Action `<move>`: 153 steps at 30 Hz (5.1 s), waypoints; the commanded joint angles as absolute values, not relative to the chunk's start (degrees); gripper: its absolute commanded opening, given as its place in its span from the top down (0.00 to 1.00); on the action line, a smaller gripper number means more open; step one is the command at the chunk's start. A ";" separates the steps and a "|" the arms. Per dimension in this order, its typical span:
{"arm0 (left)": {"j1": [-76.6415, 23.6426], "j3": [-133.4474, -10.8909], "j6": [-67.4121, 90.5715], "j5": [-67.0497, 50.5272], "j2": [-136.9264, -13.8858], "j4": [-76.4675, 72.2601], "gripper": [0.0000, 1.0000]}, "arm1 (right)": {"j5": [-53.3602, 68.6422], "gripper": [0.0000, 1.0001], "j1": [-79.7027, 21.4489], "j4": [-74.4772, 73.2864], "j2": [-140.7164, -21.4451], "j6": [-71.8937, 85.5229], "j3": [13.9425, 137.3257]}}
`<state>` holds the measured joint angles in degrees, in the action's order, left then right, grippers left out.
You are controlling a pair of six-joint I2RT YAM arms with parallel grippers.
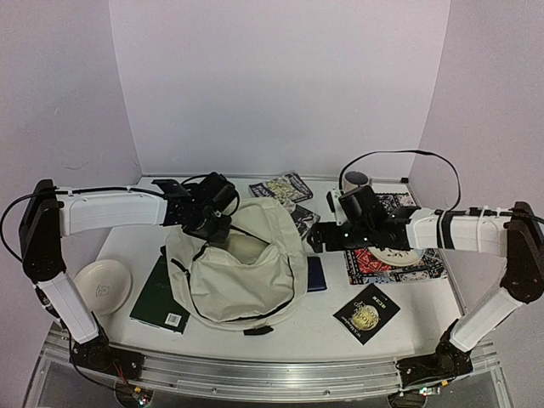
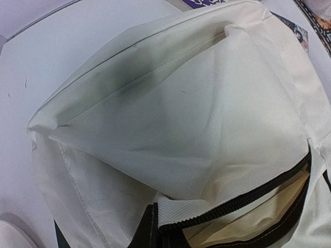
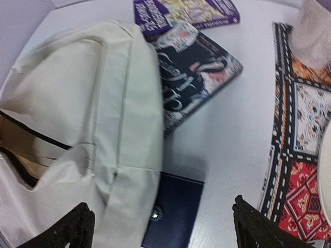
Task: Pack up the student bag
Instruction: Move the student bag to the book, then grab the card case from the center of the board, then place the card case in the lower front pocket of the bag.
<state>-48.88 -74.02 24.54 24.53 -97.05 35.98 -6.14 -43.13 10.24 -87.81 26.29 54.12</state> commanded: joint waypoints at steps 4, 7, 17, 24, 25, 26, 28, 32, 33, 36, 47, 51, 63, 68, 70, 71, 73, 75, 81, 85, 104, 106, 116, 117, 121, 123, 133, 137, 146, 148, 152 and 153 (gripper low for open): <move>-44.92 -73.41 32.64 23.82 -89.94 32.02 1.00 | -6.04 0.06 -42.75 3.31 -90.21 29.87 51.34; -43.82 -72.44 32.56 24.14 -87.71 31.98 1.00 | -4.93 0.07 -42.71 2.92 -92.71 30.09 51.79; -42.98 -68.84 33.17 23.33 -84.66 31.99 1.00 | -0.52 0.07 -43.91 2.90 -101.38 30.08 55.95; -42.98 -68.81 33.00 21.74 -85.82 31.99 1.00 | -0.45 0.03 -45.66 2.24 -103.64 30.71 57.41; -42.98 -68.92 32.80 21.73 -85.82 31.98 1.00 | -0.48 0.02 -46.01 2.12 -104.06 30.87 57.55; -42.98 -68.99 32.61 21.78 -85.90 31.99 1.00 | -0.45 0.02 -46.25 1.94 -104.47 31.08 57.70; -42.98 -69.09 32.33 22.11 -85.96 31.99 1.00 | -0.83 0.02 -46.69 1.57 -105.24 31.61 57.74; -42.94 -69.55 32.05 21.88 -86.32 31.99 1.00 | -3.69 0.02 -47.30 0.13 -107.08 32.32 58.23; -42.98 -69.73 31.95 21.77 -86.45 31.99 1.00 | -4.32 0.02 -47.58 -0.93 -107.54 32.34 58.51; -42.98 -69.87 31.69 21.38 -86.78 31.99 1.00 | -7.57 0.02 -48.56 -3.28 -108.57 32.25 59.50; -42.98 -70.52 30.81 20.11 -87.27 32.05 1.00 | -13.39 0.18 -49.61 -7.72 -107.59 30.67 58.64; -43.00 -71.27 30.04 18.92 -87.73 32.01 1.00 | -14.07 0.23 -49.73 -7.39 -105.03 28.59 58.29; -43.00 -73.43 28.03 14.63 -89.37 31.99 1.00 | -13.92 0.35 -49.69 -7.03 -94.19 24.99 57.48; -43.05 -75.06 26.97 11.37 -91.05 31.91 1.00 | -9.92 0.37 -49.83 -7.04 -88.29 22.53 58.57; -43.07 -75.78 26.64 9.61 -91.86 31.90 1.00 | -8.31 0.37 -50.27 -7.03 -86.54 21.52 59.77; -43.07 -76.04 26.57 8.88 -92.21 31.90 1.00 | -7.31 0.37 -50.60 -7.00 -86.00 21.08 60.61; -43.09 -76.59 26.54 7.58 -92.83 31.85 1.00 | -5.15 0.37 -51.23 -6.93 -85.43 20.19 62.18; -43.26 -77.15 26.56 6.16 -93.20 31.77 1.00 | -3.01 0.37 -51.91 -6.79 -85.83 19.60 63.80; -44.85 -79.04 26.55 2.96 -93.60 31.37 1.00 | 2.55 0.37 -54.18 -5.30 -89.64 19.03 68.86; -46.21 -79.98 26.44 1.85 -93.20 31.38 1.00 | 5.11 0.37 -55.28 -4.49 -93.36 18.89 72.39; -51.33 -77.54 26.43 1.32 -90.07 30.85 1.00 | 8.19 0.37 -55.47 -3.99 -111.19 22.32 84.74; -52.08 -76.86 26.53 1.32 -89.90 30.85 1.00 | 7.21 0.36 -55.12 -3.86 -112.16 23.77 85.80; -52.81 -70.19 31.64 0.20 -86.82 26.74 1.00 | 2.50 0.33 -54.13 6.44 -114.30 35.17 85.45; -52.82 -69.28 32.30 0.18 -86.67 25.91 1.00 | 2.46 0.33 -54.14 7.83 -115.03 36.83 85.21; -52.80 -65.63 35.95 -2.06 -86.44 20.34 1.00 | 3.10 0.32 -54.14 14.92 -117.57 42.25 83.56; -52.81 -63.91 37.22 -2.16 -86.52 18.34 1.00 | 4.17 0.27 -54.09 17.67 -118.16 43.90 82.51; -52.73 -60.56 37.62 4.00 -86.59 17.03 1.00 | 8.53 0.06 -54.01 22.83 -112.03 41.05 73.55; -52.70 -60.32 37.47 3.73 -87.10 17.03 1.00 | 10.47 0.10 -53.97 25.45 -110.50 39.86 69.87; -52.72 -61.44 38.00 0.24 -87.35 16.98 1.00 | 15.32 0.28 -54.25 36.70 -112.51 38.76 69.26; -52.73 -61.71 38.88 0.18 -86.81 16.96 1.00 | 15.04 0.29 -54.62 38.93 -113.85 38.44 70.03; -52.72 -61.82 41.21 0.18 -85.43 16.61 1.00 | 11.52 0.30 -55.64 44.26 -116.03 38.91 70.74; -52.72 -61.71 41.87 0.18 -85.06 16.41 1.00 | 10.83 0.30 -55.92 45.24 -116.74 38.89 71.13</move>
